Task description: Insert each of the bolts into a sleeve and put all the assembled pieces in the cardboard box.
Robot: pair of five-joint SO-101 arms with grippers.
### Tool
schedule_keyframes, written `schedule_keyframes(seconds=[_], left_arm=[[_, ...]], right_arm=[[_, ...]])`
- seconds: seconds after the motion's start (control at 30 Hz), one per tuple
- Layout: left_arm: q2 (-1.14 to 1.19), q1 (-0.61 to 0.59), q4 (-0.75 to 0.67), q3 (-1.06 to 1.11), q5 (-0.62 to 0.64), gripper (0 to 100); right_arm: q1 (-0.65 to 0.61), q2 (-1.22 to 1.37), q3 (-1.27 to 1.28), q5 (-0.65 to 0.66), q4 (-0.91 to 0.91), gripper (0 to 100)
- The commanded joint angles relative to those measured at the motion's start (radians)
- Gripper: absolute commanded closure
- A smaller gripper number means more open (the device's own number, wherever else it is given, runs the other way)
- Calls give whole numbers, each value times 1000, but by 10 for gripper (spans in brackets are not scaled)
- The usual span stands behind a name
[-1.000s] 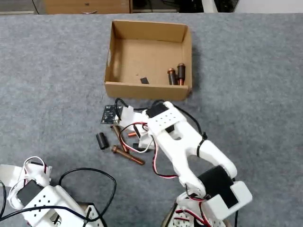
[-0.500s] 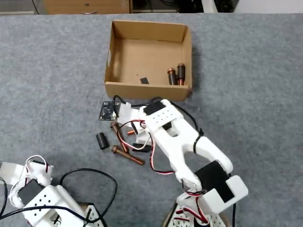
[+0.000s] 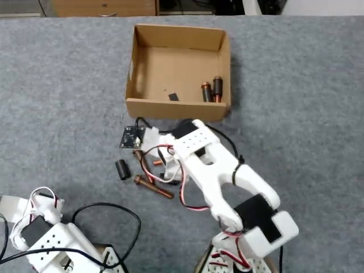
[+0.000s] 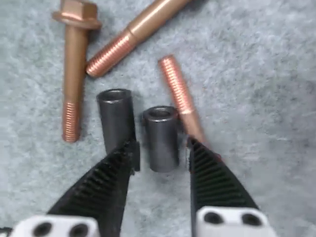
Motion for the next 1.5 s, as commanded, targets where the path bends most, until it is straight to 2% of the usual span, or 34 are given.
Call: schedule_keyframes(seconds=[0.0, 0.27, 0.63, 1.3, 1.37, 1.47], left_arm=[[-4, 14, -14, -43, -8, 981], [-4, 14, -12, -43, -8, 981], [-4, 14, -12, -43, -11, 981], [-4, 14, -11, -46, -12, 981], [-4, 14, -11, -46, -12, 981], [-4, 14, -11, -44, -12, 981]], right_arm=[[5, 19, 5, -31, 21, 839], [2, 16, -22, -78, 14, 839], [-97, 16, -68, -86, 12, 839], [-16, 16, -13, -114, 14, 840], [-16, 16, -12, -114, 14, 879], [-16, 16, -15, -120, 14, 998]])
